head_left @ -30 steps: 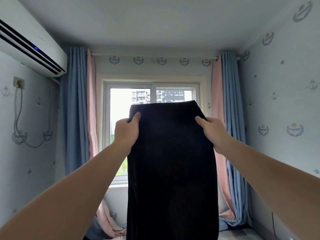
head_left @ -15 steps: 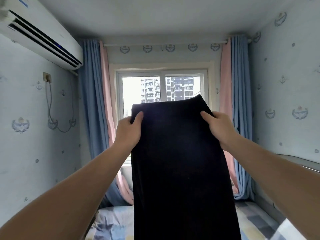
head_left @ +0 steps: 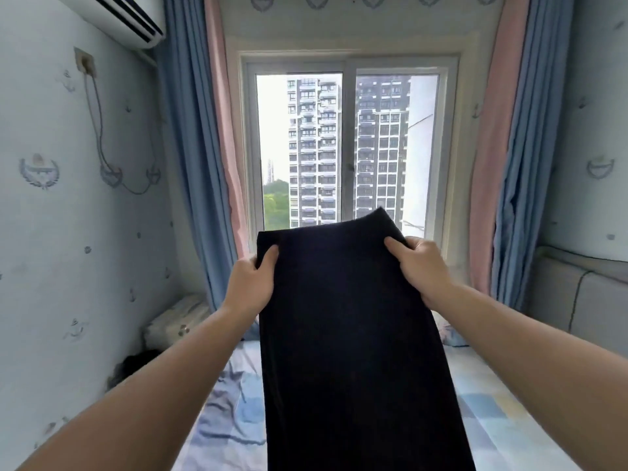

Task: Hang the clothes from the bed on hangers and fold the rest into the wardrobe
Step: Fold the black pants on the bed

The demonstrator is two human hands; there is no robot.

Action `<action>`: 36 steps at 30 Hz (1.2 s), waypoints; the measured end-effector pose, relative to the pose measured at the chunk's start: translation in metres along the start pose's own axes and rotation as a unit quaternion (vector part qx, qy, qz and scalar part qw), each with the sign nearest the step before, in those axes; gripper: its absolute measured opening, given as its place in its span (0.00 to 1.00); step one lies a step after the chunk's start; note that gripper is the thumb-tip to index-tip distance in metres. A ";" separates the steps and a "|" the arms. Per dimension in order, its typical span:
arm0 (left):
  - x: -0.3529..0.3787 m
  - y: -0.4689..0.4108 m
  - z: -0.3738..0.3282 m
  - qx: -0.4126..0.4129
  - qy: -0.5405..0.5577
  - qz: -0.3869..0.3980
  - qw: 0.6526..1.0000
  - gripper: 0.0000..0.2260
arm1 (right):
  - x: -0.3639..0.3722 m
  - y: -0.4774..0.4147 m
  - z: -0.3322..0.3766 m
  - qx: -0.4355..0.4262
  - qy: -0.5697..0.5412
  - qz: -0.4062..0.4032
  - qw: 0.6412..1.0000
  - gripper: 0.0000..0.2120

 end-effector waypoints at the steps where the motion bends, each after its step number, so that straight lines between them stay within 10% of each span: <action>1: 0.000 -0.012 0.031 -0.013 -0.007 0.006 1.000 0.22 | 0.015 -0.013 -0.025 0.017 0.007 0.004 1.000 0.10; 12: 0.023 -0.125 0.468 -0.284 -0.070 0.054 0.955 0.18 | 0.212 -0.147 -0.426 0.274 0.126 0.103 0.948 0.16; 21: 0.065 -0.212 0.762 -0.327 -0.084 0.033 0.941 0.20 | 0.322 -0.236 -0.706 0.311 0.152 0.068 0.936 0.17; 27: 0.080 -0.204 0.855 -0.356 -0.122 0.032 0.926 0.17 | 0.347 -0.226 -0.804 0.346 0.179 0.046 0.920 0.10; 36: 0.116 -0.060 0.861 -0.319 -0.271 0.233 0.878 0.28 | 0.331 -0.088 -0.833 0.387 0.210 0.182 0.879 0.29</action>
Point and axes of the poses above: each hand's wrist, its own y-axis away from the middle knuckle, its own x-axis out of the palm, z = x × y, the point moved 6 cm from there along -y, towards the middle knuckle, and after that the axes turned 5 degrees about z, right-handed, at the moved point
